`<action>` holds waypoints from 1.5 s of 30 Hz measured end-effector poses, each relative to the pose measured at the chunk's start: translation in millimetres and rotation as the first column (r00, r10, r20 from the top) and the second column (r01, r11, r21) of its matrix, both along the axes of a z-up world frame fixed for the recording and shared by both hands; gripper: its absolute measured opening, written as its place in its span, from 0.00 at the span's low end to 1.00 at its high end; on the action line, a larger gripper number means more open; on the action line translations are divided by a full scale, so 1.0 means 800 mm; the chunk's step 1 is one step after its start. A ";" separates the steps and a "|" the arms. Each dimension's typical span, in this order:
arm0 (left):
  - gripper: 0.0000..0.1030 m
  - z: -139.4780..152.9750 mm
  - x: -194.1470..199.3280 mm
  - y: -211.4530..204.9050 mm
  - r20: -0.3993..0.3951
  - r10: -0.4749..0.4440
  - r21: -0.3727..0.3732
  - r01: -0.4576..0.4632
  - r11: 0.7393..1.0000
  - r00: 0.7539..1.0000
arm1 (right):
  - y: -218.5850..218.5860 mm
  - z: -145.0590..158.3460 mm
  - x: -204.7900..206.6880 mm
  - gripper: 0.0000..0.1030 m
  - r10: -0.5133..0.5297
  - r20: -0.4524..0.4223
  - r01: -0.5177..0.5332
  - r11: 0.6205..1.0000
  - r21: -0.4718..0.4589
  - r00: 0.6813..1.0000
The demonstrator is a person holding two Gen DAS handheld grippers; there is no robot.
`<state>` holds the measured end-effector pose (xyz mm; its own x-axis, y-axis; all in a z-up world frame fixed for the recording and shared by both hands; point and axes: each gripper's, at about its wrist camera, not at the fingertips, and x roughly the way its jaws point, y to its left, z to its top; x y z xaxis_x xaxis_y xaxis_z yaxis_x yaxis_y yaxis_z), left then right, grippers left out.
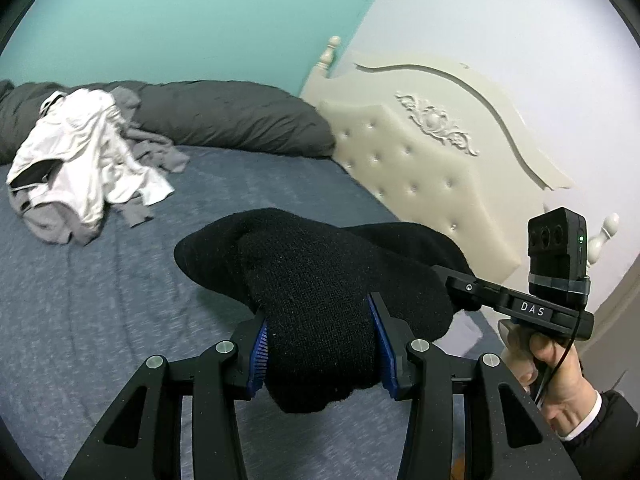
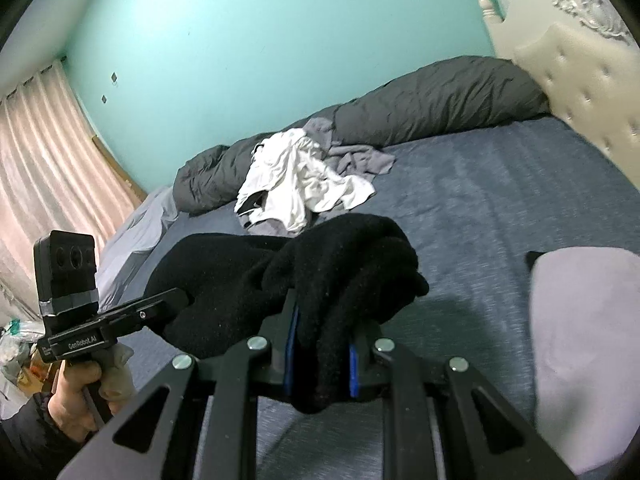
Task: Fold clothes
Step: 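Carry the folded black bundle with both tools toward the light grey garment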
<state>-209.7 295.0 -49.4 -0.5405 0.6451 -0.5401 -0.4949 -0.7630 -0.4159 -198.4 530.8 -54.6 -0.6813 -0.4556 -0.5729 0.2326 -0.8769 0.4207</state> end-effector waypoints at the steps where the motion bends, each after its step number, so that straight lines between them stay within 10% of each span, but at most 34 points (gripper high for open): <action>1: 0.47 0.002 0.000 0.010 -0.002 -0.007 0.002 0.007 1.000 1.000 | 0.009 0.004 0.003 0.18 -0.006 -0.004 0.006 1.000 0.002 1.000; 23: 0.47 0.018 -0.004 0.215 -0.032 -0.134 0.015 0.134 0.991 0.990 | 0.200 0.042 0.056 0.18 -0.137 -0.059 0.140 0.989 0.056 0.989; 45: 0.47 -0.035 -0.072 0.358 -0.010 -0.124 0.071 0.124 0.990 0.992 | 0.340 0.031 0.006 0.18 -0.173 -0.110 0.188 0.971 0.150 0.979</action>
